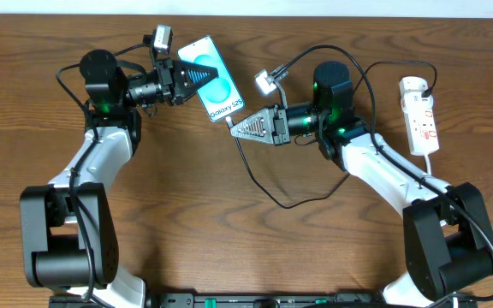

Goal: Plug charger to phone and switch on socket

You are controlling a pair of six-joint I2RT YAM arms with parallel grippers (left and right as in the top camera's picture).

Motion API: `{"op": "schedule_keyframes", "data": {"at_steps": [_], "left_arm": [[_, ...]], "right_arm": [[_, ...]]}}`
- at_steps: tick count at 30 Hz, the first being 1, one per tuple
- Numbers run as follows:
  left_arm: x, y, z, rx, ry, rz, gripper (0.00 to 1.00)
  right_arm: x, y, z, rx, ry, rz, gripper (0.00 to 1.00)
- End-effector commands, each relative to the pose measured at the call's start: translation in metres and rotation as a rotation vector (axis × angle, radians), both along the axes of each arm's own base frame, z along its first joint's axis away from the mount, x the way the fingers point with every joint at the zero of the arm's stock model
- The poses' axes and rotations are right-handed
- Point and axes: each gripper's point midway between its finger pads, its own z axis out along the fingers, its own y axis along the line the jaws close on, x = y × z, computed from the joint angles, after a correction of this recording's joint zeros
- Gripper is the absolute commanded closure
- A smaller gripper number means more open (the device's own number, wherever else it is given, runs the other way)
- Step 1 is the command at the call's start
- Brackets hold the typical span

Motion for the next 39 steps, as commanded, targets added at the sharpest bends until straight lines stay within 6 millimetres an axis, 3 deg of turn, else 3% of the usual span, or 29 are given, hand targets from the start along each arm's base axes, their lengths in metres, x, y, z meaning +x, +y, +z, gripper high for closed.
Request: {"op": "schedule_keyframes", "data": {"at_steps": [1, 13, 39], "left_arm": [[0.000, 0.001, 0.007, 0.008, -0.052, 0.006, 0.93], [0.004, 0.003, 0.019, -0.010, -0.013, 0.008, 0.93], [-0.002, 0.005, 0.020, -0.002, -0.038, -0.025, 0.93]], "right_arm": [[-0.004, 0.002, 0.004, 0.008, -0.003, 0.023, 0.99], [-0.004, 0.001, 0.000, -0.001, -0.005, 0.019, 0.99], [0.004, -0.001, -0.003, -0.015, -0.007, -0.023, 0.99]]}}
